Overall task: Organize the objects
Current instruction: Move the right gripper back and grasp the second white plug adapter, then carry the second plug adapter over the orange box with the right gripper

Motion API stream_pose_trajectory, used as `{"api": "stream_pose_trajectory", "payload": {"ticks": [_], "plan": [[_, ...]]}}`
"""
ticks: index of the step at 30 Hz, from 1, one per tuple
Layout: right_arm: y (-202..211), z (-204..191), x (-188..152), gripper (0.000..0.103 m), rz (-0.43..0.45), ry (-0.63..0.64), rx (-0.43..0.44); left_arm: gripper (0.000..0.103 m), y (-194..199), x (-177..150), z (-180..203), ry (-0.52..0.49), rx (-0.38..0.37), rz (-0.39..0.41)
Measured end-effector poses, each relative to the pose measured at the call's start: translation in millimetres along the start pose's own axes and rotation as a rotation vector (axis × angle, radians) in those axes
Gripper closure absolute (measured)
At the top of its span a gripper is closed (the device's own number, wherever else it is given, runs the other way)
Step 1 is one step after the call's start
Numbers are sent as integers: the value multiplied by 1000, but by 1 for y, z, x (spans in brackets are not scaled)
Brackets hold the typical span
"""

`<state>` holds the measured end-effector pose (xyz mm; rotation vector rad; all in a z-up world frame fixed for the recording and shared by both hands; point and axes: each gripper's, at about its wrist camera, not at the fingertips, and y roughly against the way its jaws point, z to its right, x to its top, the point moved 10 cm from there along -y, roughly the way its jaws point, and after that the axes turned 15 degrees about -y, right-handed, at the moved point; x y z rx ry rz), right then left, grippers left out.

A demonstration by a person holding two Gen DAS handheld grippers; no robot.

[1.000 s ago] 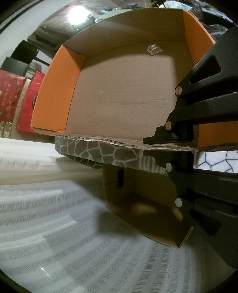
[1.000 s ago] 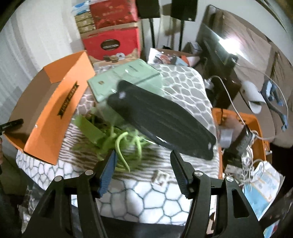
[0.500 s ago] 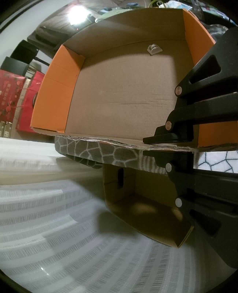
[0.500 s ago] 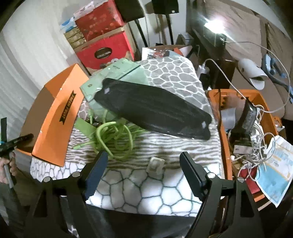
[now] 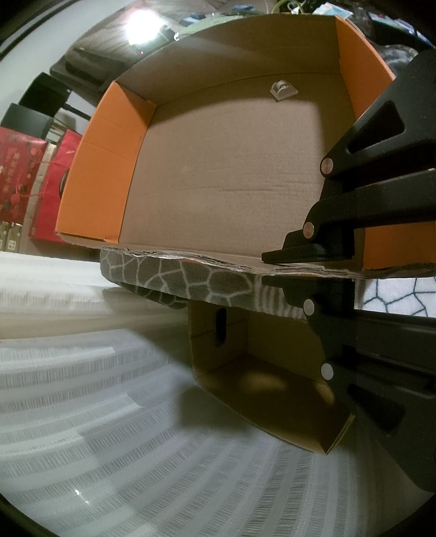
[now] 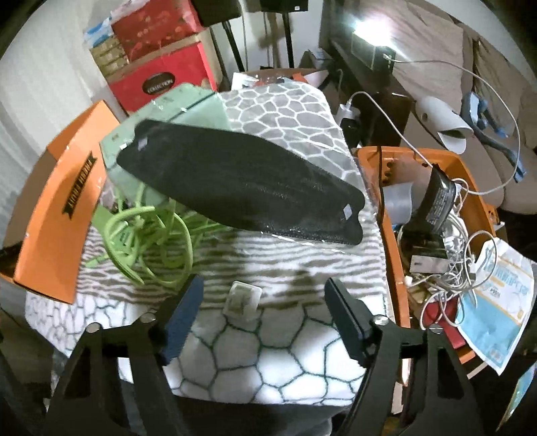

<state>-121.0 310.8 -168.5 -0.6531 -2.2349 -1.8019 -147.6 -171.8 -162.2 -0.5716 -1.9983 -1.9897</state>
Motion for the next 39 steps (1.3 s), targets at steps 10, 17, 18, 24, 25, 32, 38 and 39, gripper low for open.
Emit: {"api": "stream_pose_trajectory", "payload": {"ticks": [10, 17, 18, 24, 25, 32, 38, 39], "plan": [[-18, -12, -10, 69, -43, 40, -15, 97, 0, 0, 0, 9, 5, 0], [-19, -13, -11, 79, -33, 72, -41, 97, 0, 0, 0, 9, 5, 0], [-17, -12, -11, 79, -29, 72, -40, 97, 0, 0, 0, 9, 5, 0], [11, -15, 1, 79, 24, 68, -18, 97, 0, 0, 0, 10, 5, 0], [15, -16, 4, 79, 32, 69, -15, 97, 0, 0, 0, 11, 5, 0], [51, -38, 25, 79, 99, 110, 12, 97, -1, 0, -1, 12, 3, 0], [70, -68, 31, 79, 121, 164, 52, 97, -1, 0, -1, 12, 3, 0], [71, -74, 32, 79, 123, 176, 58, 97, -1, 0, -1, 12, 3, 0]]}}
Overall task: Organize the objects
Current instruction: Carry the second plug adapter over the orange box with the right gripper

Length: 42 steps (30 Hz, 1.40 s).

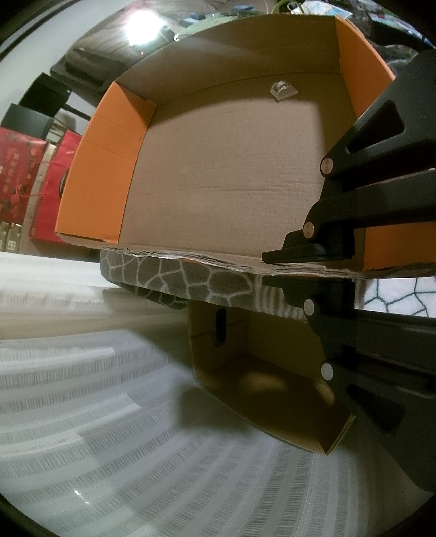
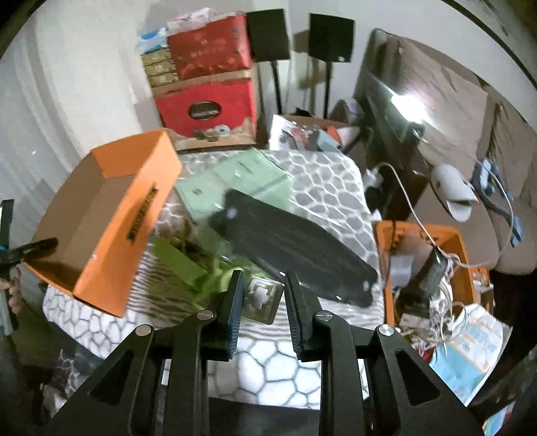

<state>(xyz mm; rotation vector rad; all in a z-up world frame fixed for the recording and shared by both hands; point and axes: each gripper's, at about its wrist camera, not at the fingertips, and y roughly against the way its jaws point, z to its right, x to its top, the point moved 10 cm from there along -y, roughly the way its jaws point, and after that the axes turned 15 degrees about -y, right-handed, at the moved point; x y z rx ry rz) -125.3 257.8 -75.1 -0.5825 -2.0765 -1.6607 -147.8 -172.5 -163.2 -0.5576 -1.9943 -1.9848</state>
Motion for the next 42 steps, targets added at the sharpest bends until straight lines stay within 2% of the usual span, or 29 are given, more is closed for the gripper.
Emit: {"api": "stream_pose_trajectory", "payload": {"ticks": [11, 25, 31, 42], "plan": [[-6, -75, 7, 79, -20, 105, 99, 97, 0, 0, 0, -1, 1, 0], [-34, -181, -8, 79, -118, 232, 240, 97, 0, 0, 0, 0, 1, 0], [-44, -215, -18, 79, -151, 279, 265, 97, 0, -1, 0, 0, 1, -1], [-73, -253, -46, 79, -221, 336, 276, 97, 0, 0, 0, 1, 0, 0]]}}
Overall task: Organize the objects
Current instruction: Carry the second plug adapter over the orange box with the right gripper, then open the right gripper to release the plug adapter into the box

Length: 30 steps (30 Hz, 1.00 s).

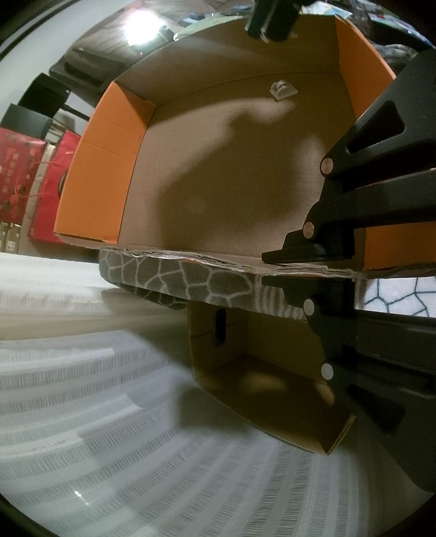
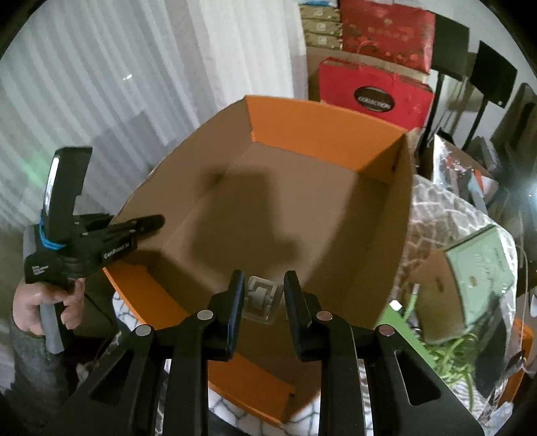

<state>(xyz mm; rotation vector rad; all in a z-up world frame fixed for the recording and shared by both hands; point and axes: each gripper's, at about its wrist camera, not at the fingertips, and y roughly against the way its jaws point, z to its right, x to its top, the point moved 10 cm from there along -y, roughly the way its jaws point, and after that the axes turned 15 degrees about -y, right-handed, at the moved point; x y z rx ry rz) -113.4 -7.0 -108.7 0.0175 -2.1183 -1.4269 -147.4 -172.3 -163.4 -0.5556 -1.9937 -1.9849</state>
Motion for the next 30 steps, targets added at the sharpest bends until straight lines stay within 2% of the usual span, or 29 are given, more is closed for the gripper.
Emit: {"api": "stream_pose_trajectory", "payload": {"ticks": [5, 9, 20, 30], "plan": [[-20, -6, -6, 78, -45, -1, 10, 97, -1, -1, 2, 2, 0, 0], [-25, -3, -6, 60, -43, -19, 6, 97, -1, -1, 3, 2, -1, -1], [13, 10, 4, 60, 32, -45, 15, 97, -1, -1, 3, 3, 0, -2], [59, 46, 13, 53, 111, -95, -11, 97, -2, -2, 4, 5, -1, -2]]}}
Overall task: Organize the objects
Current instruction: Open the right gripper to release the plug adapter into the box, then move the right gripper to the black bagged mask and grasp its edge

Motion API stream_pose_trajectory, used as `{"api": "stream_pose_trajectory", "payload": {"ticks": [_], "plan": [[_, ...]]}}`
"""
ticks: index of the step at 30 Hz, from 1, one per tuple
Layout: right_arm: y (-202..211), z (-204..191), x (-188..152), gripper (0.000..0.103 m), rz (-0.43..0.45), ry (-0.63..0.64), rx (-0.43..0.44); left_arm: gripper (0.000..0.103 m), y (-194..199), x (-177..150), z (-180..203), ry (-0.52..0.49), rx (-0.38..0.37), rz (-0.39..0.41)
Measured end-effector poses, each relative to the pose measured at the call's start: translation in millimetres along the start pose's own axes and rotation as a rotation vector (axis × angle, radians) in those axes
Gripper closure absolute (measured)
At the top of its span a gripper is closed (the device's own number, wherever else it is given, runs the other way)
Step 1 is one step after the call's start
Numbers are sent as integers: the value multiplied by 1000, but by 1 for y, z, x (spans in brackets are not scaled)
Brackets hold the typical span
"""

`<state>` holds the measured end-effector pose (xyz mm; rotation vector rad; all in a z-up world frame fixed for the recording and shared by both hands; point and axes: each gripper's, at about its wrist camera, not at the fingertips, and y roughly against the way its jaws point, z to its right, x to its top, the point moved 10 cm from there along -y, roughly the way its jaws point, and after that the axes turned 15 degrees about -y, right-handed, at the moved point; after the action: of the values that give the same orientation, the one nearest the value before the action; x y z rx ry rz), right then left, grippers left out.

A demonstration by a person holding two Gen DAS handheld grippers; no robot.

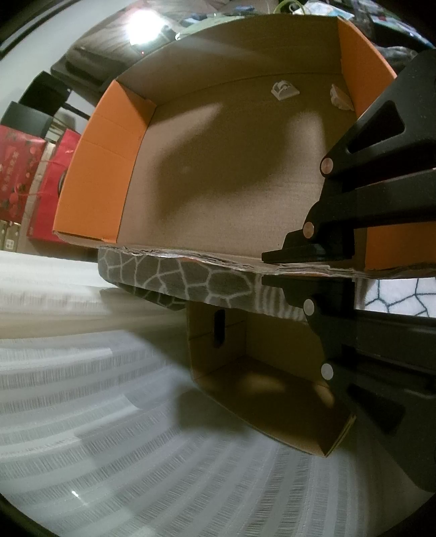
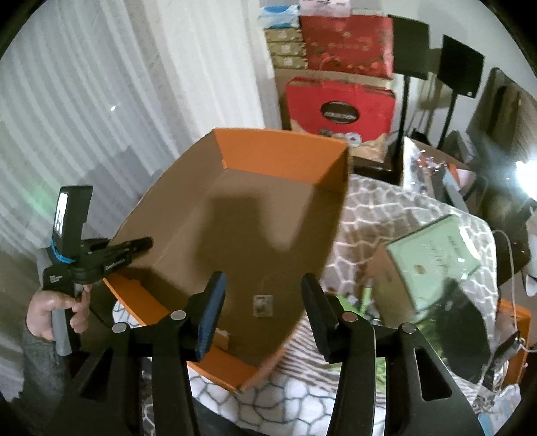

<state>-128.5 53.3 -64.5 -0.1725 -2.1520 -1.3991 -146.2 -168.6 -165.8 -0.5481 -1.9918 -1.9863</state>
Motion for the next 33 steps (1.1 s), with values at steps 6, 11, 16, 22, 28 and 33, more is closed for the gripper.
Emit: {"api": "stream_pose_trajectory", "payload": {"ticks": [6, 11, 16, 22, 28, 33], "plan": [[27, 41, 9, 48, 53, -52, -54, 97, 0, 0, 0, -1, 0, 0], [45, 83, 11, 40, 86, -115, -99, 97, 0, 0, 0, 0, 0, 0], [60, 124, 8, 30, 107, -184, -130, 97, 0, -1, 0, 0, 1, -2], [72, 163, 5, 7, 126, -269, -148, 97, -1, -1, -2, -1, 3, -3], [78, 197, -4, 0, 136, -314, -207, 97, 0, -1, -2, -1, 3, -3], [79, 235, -16, 0, 129, -356, -272, 97, 0, -2, -2, -1, 4, -4]]}}
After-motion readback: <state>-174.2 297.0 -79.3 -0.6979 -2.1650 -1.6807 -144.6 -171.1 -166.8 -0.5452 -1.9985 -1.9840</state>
